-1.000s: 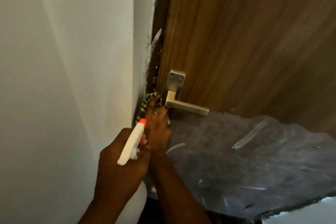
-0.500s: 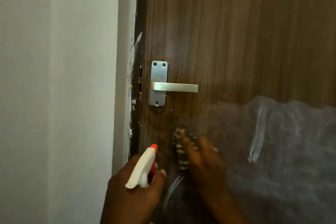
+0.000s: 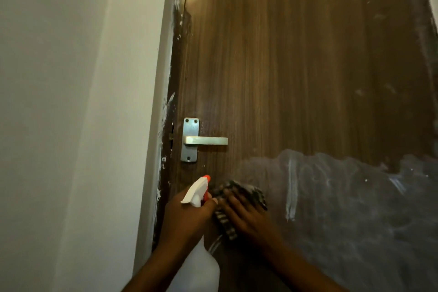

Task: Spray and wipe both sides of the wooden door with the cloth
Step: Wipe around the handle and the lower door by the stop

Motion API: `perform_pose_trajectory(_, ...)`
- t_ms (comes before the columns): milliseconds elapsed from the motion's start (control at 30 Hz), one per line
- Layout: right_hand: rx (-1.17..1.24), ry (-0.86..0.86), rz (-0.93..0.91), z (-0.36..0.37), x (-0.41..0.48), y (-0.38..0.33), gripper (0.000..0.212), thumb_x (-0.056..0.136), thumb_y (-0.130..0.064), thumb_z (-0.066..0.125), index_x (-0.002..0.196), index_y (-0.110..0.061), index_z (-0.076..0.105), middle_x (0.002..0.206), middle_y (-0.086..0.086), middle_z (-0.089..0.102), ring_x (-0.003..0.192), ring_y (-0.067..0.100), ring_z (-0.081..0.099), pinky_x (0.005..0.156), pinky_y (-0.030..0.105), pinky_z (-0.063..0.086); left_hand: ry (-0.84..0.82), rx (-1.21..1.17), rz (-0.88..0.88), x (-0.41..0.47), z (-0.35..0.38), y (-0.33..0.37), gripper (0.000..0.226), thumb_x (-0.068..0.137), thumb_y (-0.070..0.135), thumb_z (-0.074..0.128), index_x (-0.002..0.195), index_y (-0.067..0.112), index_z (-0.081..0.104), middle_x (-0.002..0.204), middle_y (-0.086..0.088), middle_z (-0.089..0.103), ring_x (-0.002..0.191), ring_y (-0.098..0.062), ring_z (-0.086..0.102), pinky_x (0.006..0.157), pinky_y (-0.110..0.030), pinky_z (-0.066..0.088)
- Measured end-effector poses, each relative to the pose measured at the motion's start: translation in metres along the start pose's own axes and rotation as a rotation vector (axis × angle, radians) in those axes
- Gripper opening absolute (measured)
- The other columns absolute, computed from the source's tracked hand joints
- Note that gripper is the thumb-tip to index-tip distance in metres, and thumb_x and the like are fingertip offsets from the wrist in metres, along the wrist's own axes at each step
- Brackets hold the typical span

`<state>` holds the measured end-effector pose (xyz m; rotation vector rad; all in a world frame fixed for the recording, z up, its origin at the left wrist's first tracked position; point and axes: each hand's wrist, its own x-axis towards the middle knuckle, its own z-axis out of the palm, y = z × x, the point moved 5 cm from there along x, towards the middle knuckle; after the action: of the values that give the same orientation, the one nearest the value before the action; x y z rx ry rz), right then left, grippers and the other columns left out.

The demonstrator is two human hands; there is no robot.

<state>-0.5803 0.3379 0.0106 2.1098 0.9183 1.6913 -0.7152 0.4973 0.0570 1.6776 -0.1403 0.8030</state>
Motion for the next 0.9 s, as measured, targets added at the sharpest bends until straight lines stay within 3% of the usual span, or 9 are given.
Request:
perform_pose_trajectory(67, 0.031, -0.027, 0.215, -0.004, -0.015, 0.036, 0.108, 0.063, -0.041, 0.085, 0.151, -0.015, 0.030, 0.153, 0.007, 0.034, 0.127, 0.032, 0.054, 0.092, 0.057, 0.052, -0.011, 0.029, 0.022, -0.001, -0.002, 0.002, 0.057, 0.083, 0.022, 0.068, 0.134, 0.009, 0.044, 0.127, -0.012, 0.056, 0.102, -0.017, 0.052, 0.088, -0.028, 0.044)
perform_pose_trajectory(167, 0.115, 0.044, 0.555, -0.012, 0.020, 0.072, 0.087, 0.083, -0.046, 0.058, 0.155, -0.024, 0.016, 0.162, 0.003, 0.005, 0.150, 0.027, 0.013, 0.118, 0.058, 0.016, -0.043, 0.049, 0.017, -0.002, 0.002, 0.003, 0.062, 0.081, 0.021, 0.069, 0.135, 0.008, 0.042, 0.131, -0.012, 0.053, 0.115, -0.025, 0.052, 0.095, -0.032, 0.043)
perform_pose_trajectory(267, 0.180, 0.037, 0.587, -0.016, 0.083, 0.059, 0.076, 0.091, -0.050, 0.039, 0.156, -0.028, 0.007, 0.163, 0.000, -0.002, 0.151, 0.021, -0.005, 0.119, 0.046, -0.008, -0.038, 0.062, 0.031, 0.002, 0.007, 0.008, 0.064, 0.078, 0.021, 0.073, 0.134, 0.009, 0.045, 0.132, -0.013, 0.053, 0.117, -0.027, 0.052, 0.097, -0.034, 0.042)
perform_pose_trajectory(333, 0.134, 0.011, 0.431, -0.016, 0.090, 0.041, 0.081, 0.086, -0.057, 0.039, 0.156, -0.025, 0.014, 0.163, 0.003, 0.010, 0.151, 0.024, 0.001, 0.121, 0.047, -0.005, -0.046, 0.061, 0.036, 0.007, 0.011, 0.009, 0.065, 0.076, 0.019, 0.075, 0.133, 0.009, 0.046, 0.130, -0.014, 0.054, 0.116, -0.028, 0.053, 0.097, -0.035, 0.042)
perform_pose_trajectory(467, 0.050, -0.016, 0.283, -0.004, 0.017, 0.051, 0.080, 0.085, -0.061, 0.041, 0.154, -0.026, 0.021, 0.161, 0.002, 0.019, 0.148, 0.020, 0.012, 0.112, 0.054, 0.030, -0.105, 0.103, 0.045, 0.008, 0.025, -0.003, 0.064, 0.077, 0.019, 0.074, 0.134, 0.009, 0.046, 0.126, -0.013, 0.057, 0.110, -0.025, 0.056, 0.097, -0.036, 0.045)
perform_pose_trajectory(567, 0.103, 0.040, 0.587, -0.009, -0.006, 0.101, 0.074, 0.093, -0.057, 0.037, 0.156, -0.026, 0.014, 0.163, 0.000, 0.008, 0.151, 0.021, 0.008, 0.121, 0.049, 0.015, -0.141, 0.105, 0.067, 0.010, 0.039, -0.011, 0.061, 0.078, 0.019, 0.073, 0.132, 0.009, 0.047, 0.115, -0.006, 0.058, 0.093, -0.013, 0.051, 0.085, -0.025, 0.041)
perform_pose_trajectory(700, 0.208, 0.118, 0.900, -0.025, 0.043, 0.133, 0.071, 0.091, -0.062, 0.014, 0.153, -0.031, -0.002, 0.160, -0.008, -0.006, 0.151, 0.014, -0.007, 0.122, 0.040, -0.007, -0.174, 0.130, 0.095, 0.020, 0.063, -0.005, 0.058, 0.080, 0.019, 0.071, 0.131, 0.007, 0.046, 0.119, -0.009, 0.057, 0.104, -0.018, 0.054, 0.086, -0.022, 0.038)
perform_pose_trajectory(833, 0.069, 0.003, 0.483, -0.005, 0.004, 0.104, 0.071, 0.092, -0.053, 0.036, 0.155, -0.025, 0.019, 0.163, 0.002, 0.013, 0.151, 0.024, 0.014, 0.121, 0.045, 0.005, -0.253, 0.211, 0.161, 0.026, 0.087, 0.013, 0.057, 0.087, 0.030, 0.063, 0.136, 0.011, 0.042, 0.123, -0.007, 0.055, 0.109, -0.016, 0.053, 0.094, -0.022, 0.040)
perform_pose_trajectory(900, 0.046, -0.015, 0.415, 0.005, -0.057, 0.097, 0.071, 0.092, -0.048, 0.042, 0.156, -0.024, 0.022, 0.164, 0.001, 0.014, 0.150, 0.024, 0.017, 0.121, 0.042, 0.008, -0.284, 0.267, 0.182, 0.025, 0.102, 0.018, 0.062, 0.088, 0.035, 0.060, 0.141, 0.013, 0.036, 0.133, -0.008, 0.050, 0.120, -0.019, 0.050, 0.100, -0.023, 0.038)
